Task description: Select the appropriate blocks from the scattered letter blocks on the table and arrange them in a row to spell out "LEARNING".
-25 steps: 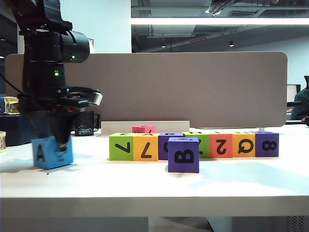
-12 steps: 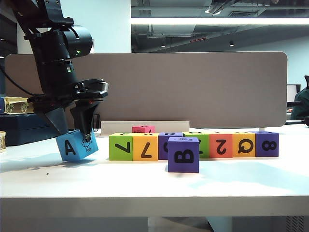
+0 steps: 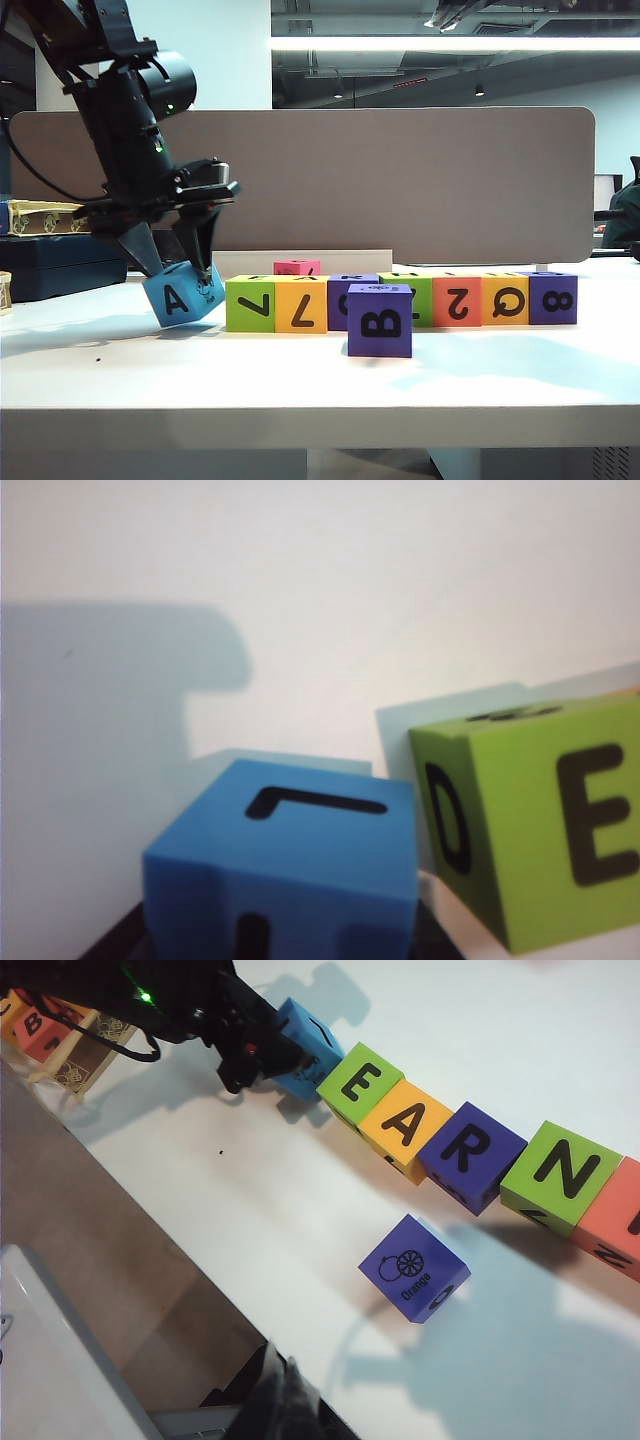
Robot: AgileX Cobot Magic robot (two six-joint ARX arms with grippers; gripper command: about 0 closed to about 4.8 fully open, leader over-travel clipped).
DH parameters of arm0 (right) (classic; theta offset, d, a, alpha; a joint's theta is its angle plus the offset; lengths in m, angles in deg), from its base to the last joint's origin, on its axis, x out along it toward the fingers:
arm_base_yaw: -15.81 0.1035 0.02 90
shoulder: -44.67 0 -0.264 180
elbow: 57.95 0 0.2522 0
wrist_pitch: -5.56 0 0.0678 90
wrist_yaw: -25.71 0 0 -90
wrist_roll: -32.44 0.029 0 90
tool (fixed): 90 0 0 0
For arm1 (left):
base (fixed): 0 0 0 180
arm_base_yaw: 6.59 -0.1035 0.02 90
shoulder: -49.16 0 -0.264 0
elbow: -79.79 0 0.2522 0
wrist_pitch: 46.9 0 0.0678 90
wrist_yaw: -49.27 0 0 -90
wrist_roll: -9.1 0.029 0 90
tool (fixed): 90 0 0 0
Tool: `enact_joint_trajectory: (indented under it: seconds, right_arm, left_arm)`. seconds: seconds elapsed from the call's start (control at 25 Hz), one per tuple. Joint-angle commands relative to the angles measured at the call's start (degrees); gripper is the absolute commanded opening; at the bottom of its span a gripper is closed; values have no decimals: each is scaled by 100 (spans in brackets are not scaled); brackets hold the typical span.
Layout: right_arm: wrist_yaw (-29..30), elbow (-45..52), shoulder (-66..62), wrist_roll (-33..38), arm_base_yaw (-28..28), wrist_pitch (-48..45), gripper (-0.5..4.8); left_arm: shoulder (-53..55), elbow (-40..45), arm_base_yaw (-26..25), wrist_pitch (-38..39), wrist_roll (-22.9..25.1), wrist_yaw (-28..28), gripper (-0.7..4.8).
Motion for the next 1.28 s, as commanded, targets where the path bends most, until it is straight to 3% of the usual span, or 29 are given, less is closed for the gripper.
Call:
enact_joint_trajectory:
  seconds: [0.04,0.56,0.76,1.28]
  right_arm:
    - [24,-26,22,-17,9,-52,-1]
    - [26,-26,22,-17,9,-57,-1]
    - [26,-26,22,-17,9,-39,-1]
    - [22,-26,22,-17,9,52,-1]
  left_arm:
    - [79,-140,20,144,-94,-42,268]
    - [181,-304,44,221,-236,-146,272]
    - [208,-315,50,219,-345,-192,344]
    - [201,-675,48,439,-343,-188,345]
